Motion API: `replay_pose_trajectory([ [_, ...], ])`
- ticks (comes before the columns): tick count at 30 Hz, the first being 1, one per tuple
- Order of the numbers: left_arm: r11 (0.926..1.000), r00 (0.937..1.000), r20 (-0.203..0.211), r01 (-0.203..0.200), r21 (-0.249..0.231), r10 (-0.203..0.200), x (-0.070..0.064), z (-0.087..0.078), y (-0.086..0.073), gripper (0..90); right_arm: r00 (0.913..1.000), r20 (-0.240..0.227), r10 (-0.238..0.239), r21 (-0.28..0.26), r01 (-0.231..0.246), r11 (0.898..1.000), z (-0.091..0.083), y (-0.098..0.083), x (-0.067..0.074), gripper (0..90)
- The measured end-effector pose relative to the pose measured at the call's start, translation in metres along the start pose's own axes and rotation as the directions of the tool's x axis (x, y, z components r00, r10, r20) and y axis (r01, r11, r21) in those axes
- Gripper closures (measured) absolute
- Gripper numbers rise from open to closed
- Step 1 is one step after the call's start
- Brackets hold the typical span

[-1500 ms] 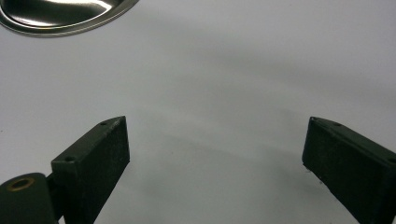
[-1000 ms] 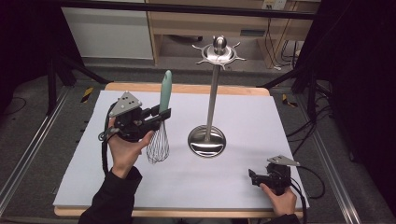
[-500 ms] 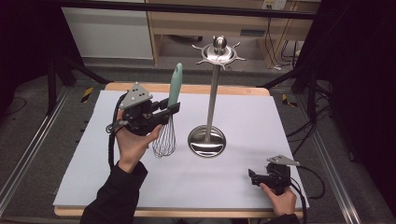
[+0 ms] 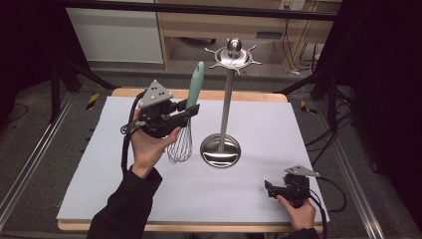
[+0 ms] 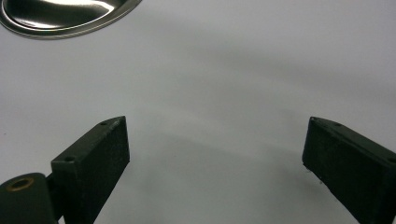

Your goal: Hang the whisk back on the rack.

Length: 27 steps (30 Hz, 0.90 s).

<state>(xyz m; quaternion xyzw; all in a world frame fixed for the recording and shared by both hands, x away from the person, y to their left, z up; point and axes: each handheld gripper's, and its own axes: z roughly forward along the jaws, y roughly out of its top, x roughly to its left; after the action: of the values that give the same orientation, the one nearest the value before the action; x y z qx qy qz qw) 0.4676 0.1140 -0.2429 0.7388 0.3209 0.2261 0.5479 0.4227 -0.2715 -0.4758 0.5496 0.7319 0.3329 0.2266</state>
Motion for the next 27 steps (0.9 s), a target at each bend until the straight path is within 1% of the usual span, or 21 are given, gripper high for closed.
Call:
replay_pose_trajectory([
  [1, 1.0000, 1.0000, 0.000, -0.003, 0.002, 0.003, 0.000, 0.000, 0.000, 69.1, 1.0000, 0.001, -0.007, 0.000, 0.007, 1.000, 0.000, 0.000, -0.001, 7.8],
  [5, 0.9999, 1.0000, 0.004, 0.003, 0.010, -0.003, -0.001, 0.005, 0.002, 69.0, 1.0000, 0.000, -0.005, 0.000, 0.005, 1.000, 0.000, 0.000, 0.000, 7.8],
  [7, 0.9999, 1.0000, 0.004, -0.004, 0.014, 0.004, -0.002, 0.007, 0.003, 69.1, 0.9999, 0.000, -0.010, 0.000, 0.010, 1.000, 0.000, 0.000, -0.001, 7.8],
  [12, 0.9998, 1.0000, 0.003, -0.005, 0.020, 0.005, -0.003, 0.011, 0.005, 69.1, 1.0000, -0.001, -0.007, 0.002, 0.007, 1.000, 0.000, 0.000, -0.001, 7.8],
  [23, 0.9982, 0.9996, -0.005, -0.026, 0.053, 0.027, -0.006, 0.022, 0.011, 69.1, 1.0000, -0.002, -0.006, 0.002, 0.006, 1.000, -0.001, 0.000, 0.000, 7.8],
  [27, 0.9978, 0.9996, -0.005, -0.027, 0.061, 0.027, -0.007, 0.027, 0.012, 69.1, 1.0000, -0.003, -0.006, 0.001, 0.006, 1.000, -0.001, 0.000, 0.000, 7.8],
])
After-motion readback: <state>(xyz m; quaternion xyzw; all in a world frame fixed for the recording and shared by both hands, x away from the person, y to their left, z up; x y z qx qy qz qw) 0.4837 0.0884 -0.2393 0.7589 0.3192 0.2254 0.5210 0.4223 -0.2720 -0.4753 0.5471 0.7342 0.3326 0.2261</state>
